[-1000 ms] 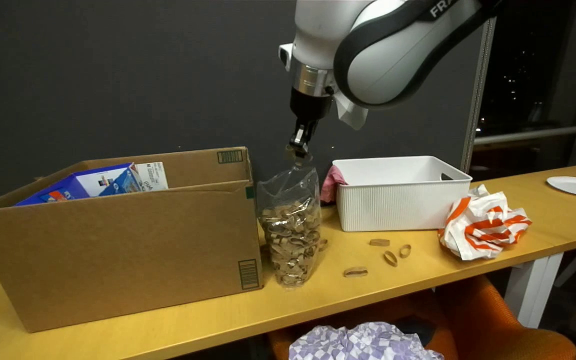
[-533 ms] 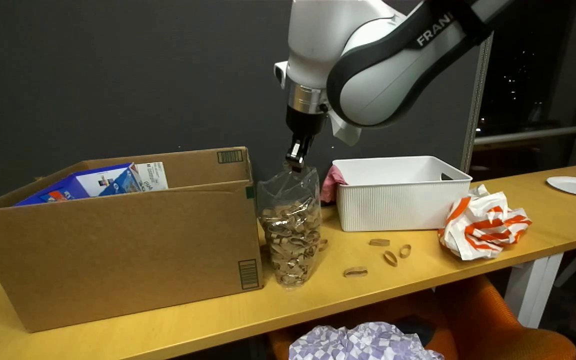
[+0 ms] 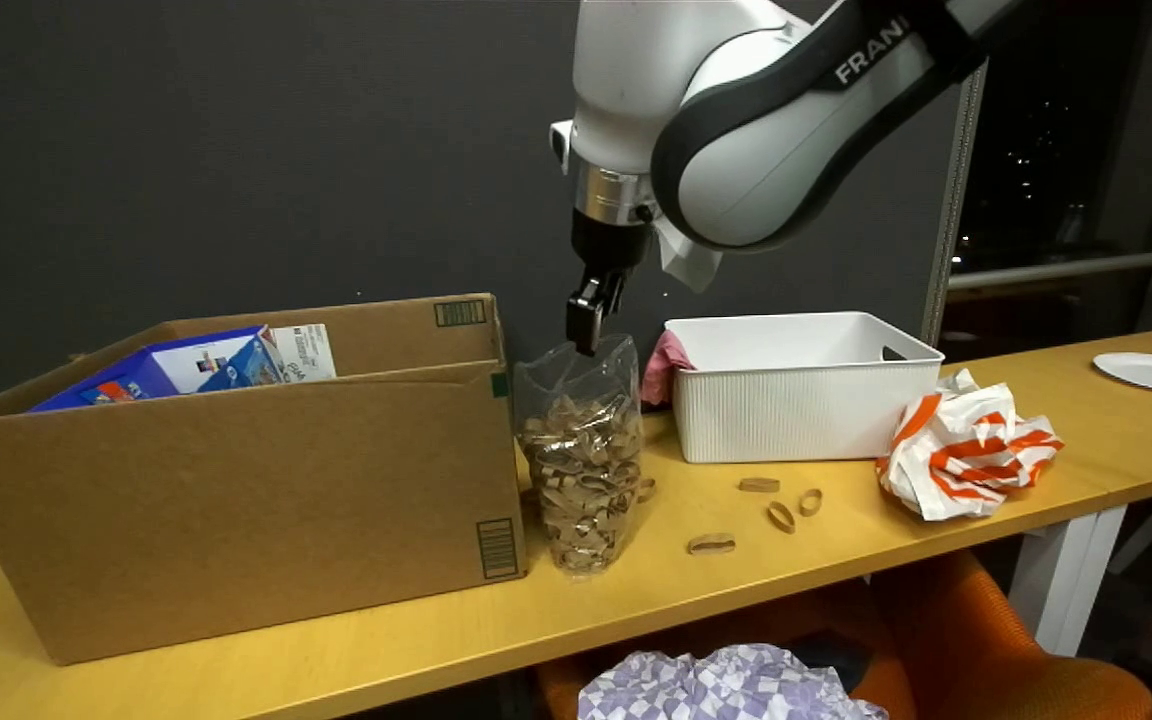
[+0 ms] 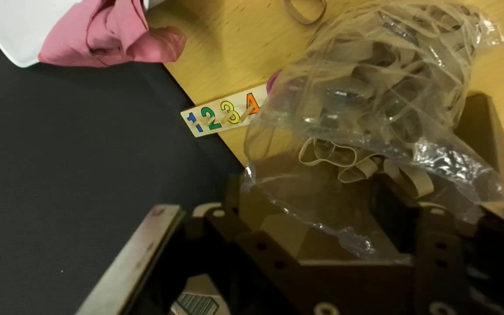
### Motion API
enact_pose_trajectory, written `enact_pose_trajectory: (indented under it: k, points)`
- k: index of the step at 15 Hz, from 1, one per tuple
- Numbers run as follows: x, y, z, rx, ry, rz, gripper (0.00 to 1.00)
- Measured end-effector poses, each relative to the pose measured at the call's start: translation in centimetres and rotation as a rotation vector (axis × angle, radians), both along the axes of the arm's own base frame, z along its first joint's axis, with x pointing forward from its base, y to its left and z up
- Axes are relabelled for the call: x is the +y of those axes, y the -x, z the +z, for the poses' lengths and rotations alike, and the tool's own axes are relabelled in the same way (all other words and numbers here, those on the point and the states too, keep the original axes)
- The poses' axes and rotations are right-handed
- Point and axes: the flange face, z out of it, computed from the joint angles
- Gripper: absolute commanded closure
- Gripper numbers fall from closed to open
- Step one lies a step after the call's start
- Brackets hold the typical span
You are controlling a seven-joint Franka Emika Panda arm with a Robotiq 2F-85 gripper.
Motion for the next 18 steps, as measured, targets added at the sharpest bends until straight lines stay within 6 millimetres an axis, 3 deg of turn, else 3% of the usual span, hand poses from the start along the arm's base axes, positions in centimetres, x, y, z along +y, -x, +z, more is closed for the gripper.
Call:
enact_pose_trajectory:
  k: [3, 5, 7, 9, 12, 14, 16, 18]
  points:
    - [-0.6, 2.2, 1.1, 0.033, -0.018, -0.084, 0.00]
    - [-2.0, 4.5, 2.0, 0.059, -0.033, -0.145, 0.00]
    - [-4.8, 6.8, 2.4, 0.087, -0.050, -0.218, 0.00]
    - [-8.9, 9.0, 1.9, 0.117, -0.070, -0.301, 0.00]
    - [-15.9, 10.8, -0.5, 0.152, -0.133, -0.420, 0.00]
    - [-19.5, 11.3, -3.1, 0.168, -0.184, -0.479, 0.00]
    - [-21.9, 11.5, -6.1, 0.187, -0.229, -0.519, 0.00]
    - [-22.8, 11.5, -9.1, 0.204, -0.272, -0.543, 0.00]
